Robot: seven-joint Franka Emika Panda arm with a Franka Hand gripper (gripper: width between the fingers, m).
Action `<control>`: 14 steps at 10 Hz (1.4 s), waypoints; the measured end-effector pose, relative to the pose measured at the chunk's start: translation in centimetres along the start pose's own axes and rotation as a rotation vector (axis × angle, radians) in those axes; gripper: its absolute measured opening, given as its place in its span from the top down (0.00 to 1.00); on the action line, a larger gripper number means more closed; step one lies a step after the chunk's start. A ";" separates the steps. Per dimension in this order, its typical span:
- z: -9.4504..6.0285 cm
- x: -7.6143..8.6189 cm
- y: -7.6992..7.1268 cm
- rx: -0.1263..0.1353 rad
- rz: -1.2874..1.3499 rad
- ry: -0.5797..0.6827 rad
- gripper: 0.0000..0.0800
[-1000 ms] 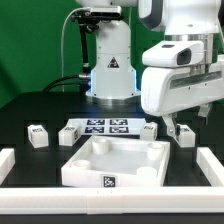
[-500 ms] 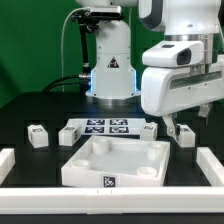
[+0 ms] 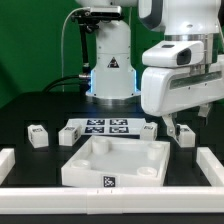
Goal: Assemble one leg
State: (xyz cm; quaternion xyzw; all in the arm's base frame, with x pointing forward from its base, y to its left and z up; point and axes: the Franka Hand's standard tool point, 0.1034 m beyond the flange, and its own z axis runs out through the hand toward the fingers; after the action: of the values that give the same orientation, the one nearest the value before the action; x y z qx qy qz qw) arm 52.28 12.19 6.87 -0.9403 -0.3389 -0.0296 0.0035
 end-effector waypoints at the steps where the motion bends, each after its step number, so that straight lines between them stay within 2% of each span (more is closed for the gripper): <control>1: 0.1 -0.1 0.1 -0.002 -0.030 0.003 0.19; 2: 0.6 -0.9 0.1 -0.005 -0.106 0.011 0.19; 3: 1.2 -2.3 0.1 0.004 -0.199 -0.003 0.19; 4: 1.6 -3.5 0.6 0.013 -0.292 -0.018 0.19; 6: 2.6 -4.8 1.1 0.041 -0.462 -0.060 0.19; 7: 2.7 -5.1 1.5 0.041 -0.498 -0.067 0.19; 11: 2.8 -5.3 1.7 0.041 -0.517 -0.067 0.19; 12: 3.7 -6.6 2.9 0.048 -0.624 -0.063 0.19; 14: 4.9 -8.7 4.1 0.028 -0.659 -0.032 0.19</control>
Offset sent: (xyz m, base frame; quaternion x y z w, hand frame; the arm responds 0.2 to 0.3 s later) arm -0.0278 -0.0338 -0.0155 0.0134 -0.0262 -0.2313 0.9724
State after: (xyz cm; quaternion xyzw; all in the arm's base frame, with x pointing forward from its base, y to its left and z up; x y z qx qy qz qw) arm 48.42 3.61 1.54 -0.7803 -0.6253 -0.0095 0.0014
